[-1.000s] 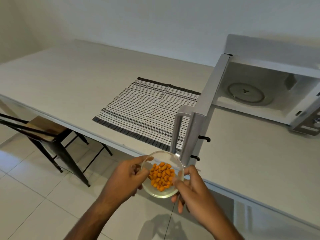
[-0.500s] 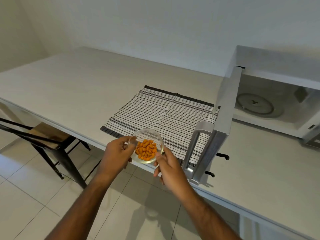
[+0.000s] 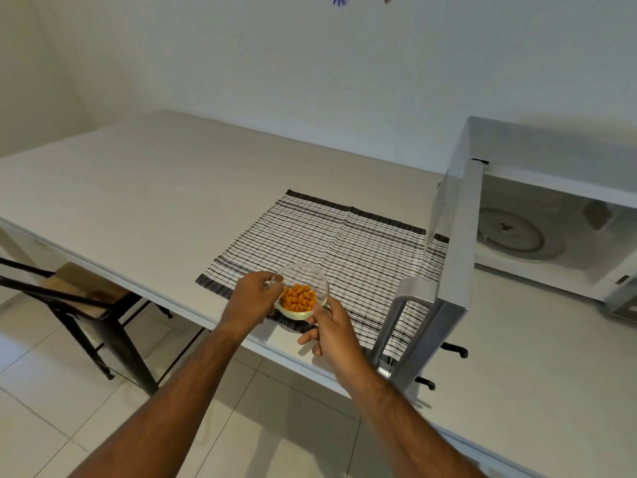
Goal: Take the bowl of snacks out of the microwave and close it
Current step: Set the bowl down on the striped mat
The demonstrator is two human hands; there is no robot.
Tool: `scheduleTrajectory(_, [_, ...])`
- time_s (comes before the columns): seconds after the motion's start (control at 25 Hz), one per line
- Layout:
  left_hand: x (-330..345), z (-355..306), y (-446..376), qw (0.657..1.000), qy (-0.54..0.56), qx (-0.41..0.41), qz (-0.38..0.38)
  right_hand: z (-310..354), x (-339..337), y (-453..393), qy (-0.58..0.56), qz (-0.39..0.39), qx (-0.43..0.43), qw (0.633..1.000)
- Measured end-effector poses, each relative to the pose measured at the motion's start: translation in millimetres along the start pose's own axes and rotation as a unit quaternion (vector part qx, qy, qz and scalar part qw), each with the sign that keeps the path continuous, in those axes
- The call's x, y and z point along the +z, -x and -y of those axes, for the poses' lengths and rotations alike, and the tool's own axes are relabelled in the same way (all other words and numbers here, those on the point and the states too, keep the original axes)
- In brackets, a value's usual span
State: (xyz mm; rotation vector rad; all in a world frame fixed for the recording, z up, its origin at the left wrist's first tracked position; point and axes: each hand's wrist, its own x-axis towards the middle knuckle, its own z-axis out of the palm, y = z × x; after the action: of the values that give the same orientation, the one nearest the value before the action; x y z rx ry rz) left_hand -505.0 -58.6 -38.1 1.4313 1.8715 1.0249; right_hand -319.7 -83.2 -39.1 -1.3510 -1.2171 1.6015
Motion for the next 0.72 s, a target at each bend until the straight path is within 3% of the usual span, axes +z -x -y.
scheduleTrajectory(0.36, [7.4,9.5,-5.6,1.0,-0.012,-0.007,0.014,-0.2,-4.7,1.5,-0.005,-0.029,0.026,0.999])
scheduleTrajectory(0.52, [7.1,-3.6,11.0,0.983,-0.089,0.067,-0.145,-4.8,-15.8,7.1,0.018,-0.055,0.028,0.998])
scheduleTrajectory(0.6, [16.1,-27.3,23.9,0.985,-0.012,0.133,-0.11,-7.5,-24.3,14.9,0.024,-0.07,0.016,0.997])
scheduleTrajectory(0.72, [44.5,-71.6,48.9,0.969,0.06,0.237,0.022,-5.2,-52.8,35.6,0.019,-0.104,-0.008,0.994])
